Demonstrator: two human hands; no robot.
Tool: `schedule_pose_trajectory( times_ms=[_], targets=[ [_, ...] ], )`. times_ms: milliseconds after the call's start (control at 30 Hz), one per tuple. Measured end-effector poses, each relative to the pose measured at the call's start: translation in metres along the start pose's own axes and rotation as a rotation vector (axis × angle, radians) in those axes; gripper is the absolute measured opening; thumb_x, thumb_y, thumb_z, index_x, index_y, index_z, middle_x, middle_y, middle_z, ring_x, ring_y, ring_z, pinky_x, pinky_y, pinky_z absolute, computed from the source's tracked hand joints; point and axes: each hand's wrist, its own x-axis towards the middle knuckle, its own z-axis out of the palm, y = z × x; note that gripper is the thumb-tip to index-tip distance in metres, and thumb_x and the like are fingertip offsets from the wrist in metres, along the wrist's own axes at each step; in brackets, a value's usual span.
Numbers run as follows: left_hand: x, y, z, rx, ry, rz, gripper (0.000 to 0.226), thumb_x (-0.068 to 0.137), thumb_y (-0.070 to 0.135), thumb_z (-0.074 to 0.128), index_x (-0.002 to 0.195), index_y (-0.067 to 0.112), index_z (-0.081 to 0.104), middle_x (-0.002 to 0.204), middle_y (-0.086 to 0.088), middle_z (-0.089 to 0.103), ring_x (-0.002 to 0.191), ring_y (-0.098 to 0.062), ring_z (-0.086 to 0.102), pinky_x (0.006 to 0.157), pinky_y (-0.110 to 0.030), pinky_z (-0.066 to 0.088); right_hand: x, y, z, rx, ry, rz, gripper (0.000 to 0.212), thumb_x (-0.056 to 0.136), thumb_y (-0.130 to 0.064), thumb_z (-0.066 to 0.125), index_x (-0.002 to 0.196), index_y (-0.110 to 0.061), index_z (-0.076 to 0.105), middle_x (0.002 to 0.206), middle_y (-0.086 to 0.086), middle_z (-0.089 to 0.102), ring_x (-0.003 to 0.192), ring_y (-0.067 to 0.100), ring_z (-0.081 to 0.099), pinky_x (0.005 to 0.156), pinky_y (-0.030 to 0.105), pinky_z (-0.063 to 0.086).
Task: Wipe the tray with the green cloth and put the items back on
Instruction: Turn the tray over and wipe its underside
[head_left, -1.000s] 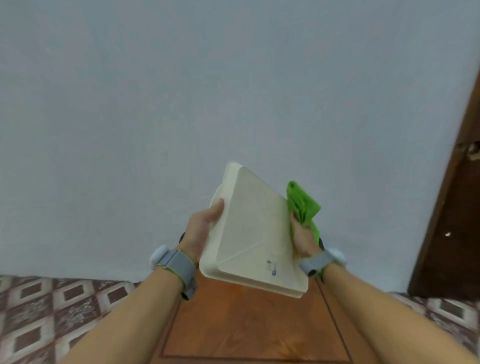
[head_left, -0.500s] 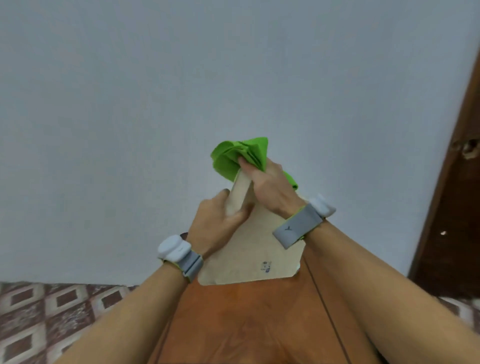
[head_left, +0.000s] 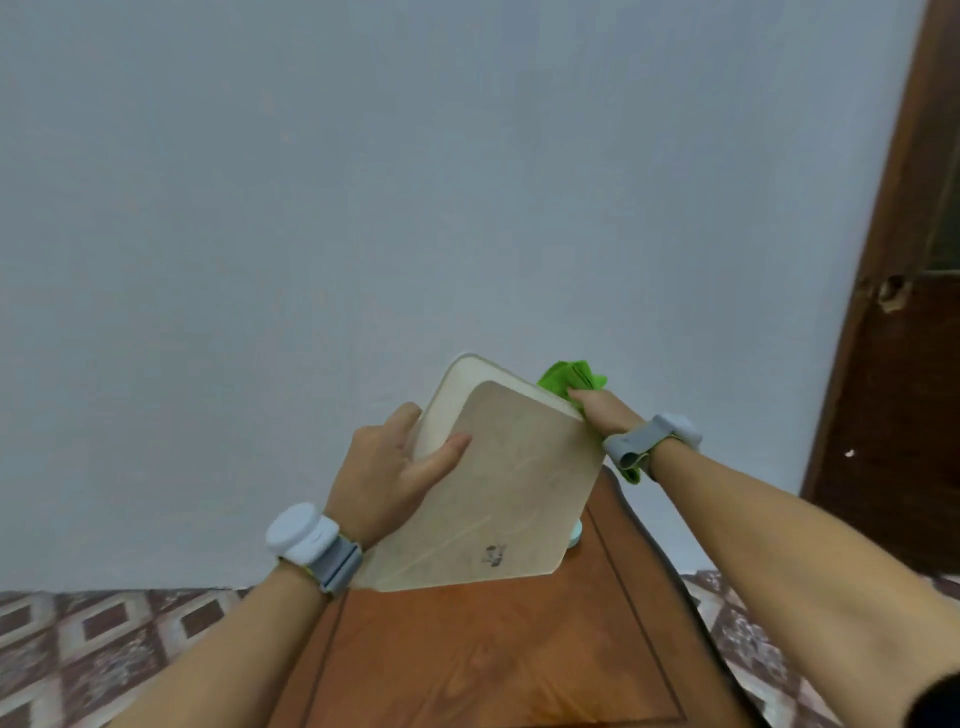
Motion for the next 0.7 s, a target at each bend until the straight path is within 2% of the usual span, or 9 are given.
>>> schedule_pose_trajectory(
  times_ms=[133,200,267,333,400,433,567,633,700],
  targets=[
    [0.010,0.003,0.015,-0.006,-0.001,-0.078,0.046,0.087,0.043,0.071,0.067,0.013,0.043,0.052,0.004,0.046,0.044,-0.009,0.043,0.046,-0.018,0.033,-0.038,-0.072,0.046,0.086,-0.106,-0.341,0.026,0.095,-0.049,0.052,0.104,-0.034,0.071,0.121,-0.006,0.069,0.117,0.015,0.062,0.103,0.035,0.044],
    [0.011,0.006,0.019,0.040,-0.028,-0.058,0.043,0.088,0.044,0.069,0.072,0.011,0.046,0.052,0.002,0.050,0.047,-0.014,0.049,0.046,-0.020,0.033,-0.052,-0.087,0.058,0.170,-0.126,-0.481,0.024,0.095,-0.049,0.054,0.105,-0.035,0.072,0.116,-0.014,0.071,0.115,0.008,0.063,0.103,0.029,0.044],
    [0.012,0.005,0.013,0.060,-0.004,0.004,0.047,0.086,0.048,0.068,0.070,0.011,0.044,0.049,0.004,0.046,0.043,-0.014,0.046,0.044,-0.021,0.033,-0.047,-0.079,0.052,0.188,-0.073,-0.495,0.025,0.099,-0.048,0.050,0.104,-0.035,0.071,0.113,-0.016,0.070,0.112,0.005,0.063,0.104,0.028,0.044],
    [0.013,0.008,-0.003,0.052,0.054,0.044,0.054,0.084,0.055,0.065,0.067,0.009,0.043,0.048,0.004,0.044,0.040,-0.011,0.041,0.041,-0.019,0.032,-0.022,-0.052,0.038,0.119,0.060,-0.370,0.051,0.089,-0.071,0.043,0.111,-0.033,0.069,0.122,-0.004,0.069,0.118,0.019,0.061,0.107,0.044,0.042],
    [0.015,0.010,-0.016,-0.004,0.115,0.016,0.055,0.085,0.050,0.070,0.066,0.007,0.042,0.050,0.002,0.046,0.043,-0.012,0.045,0.039,-0.015,0.032,0.018,-0.012,0.019,0.088,0.189,-0.192,0.078,0.074,-0.081,0.041,0.121,-0.024,0.067,0.130,0.008,0.065,0.122,0.032,0.057,0.107,0.051,0.039],
    [0.016,0.011,-0.020,-0.022,0.133,-0.004,0.053,0.085,0.046,0.072,0.066,0.006,0.043,0.051,-0.001,0.048,0.046,-0.011,0.047,0.039,-0.015,0.033,0.038,0.005,0.011,0.138,0.216,-0.117,0.079,0.073,-0.079,0.044,0.121,-0.019,0.066,0.132,0.010,0.064,0.123,0.033,0.057,0.108,0.051,0.039],
    [0.017,0.011,-0.015,-0.063,0.142,-0.086,0.051,0.085,0.046,0.072,0.072,0.001,0.052,0.063,-0.011,0.060,0.050,-0.011,0.052,0.044,-0.025,0.042,0.036,0.020,-0.001,0.441,0.220,0.078,0.034,0.097,-0.047,0.049,0.112,-0.018,0.059,0.112,0.005,0.064,0.106,0.026,0.058,0.106,0.041,0.042],
    [0.018,0.012,-0.015,-0.125,0.201,-0.166,0.048,0.086,0.044,0.072,0.072,0.002,0.053,0.065,-0.009,0.059,0.051,-0.008,0.051,0.045,-0.024,0.042,0.039,0.042,0.001,0.518,0.234,0.181,0.047,0.097,-0.048,0.048,0.118,-0.009,0.063,0.113,0.011,0.068,0.106,0.029,0.063,0.105,0.044,0.045],
    [0.026,0.011,-0.020,-0.211,0.304,-0.246,0.040,0.088,0.039,0.071,0.069,0.009,0.052,0.065,-0.001,0.056,0.049,-0.001,0.049,0.044,-0.015,0.040,0.041,0.080,0.008,0.559,0.188,0.261,0.053,0.092,-0.052,0.050,0.121,-0.012,0.068,0.119,0.016,0.071,0.108,0.034,0.066,0.104,0.052,0.047]
  ],
)
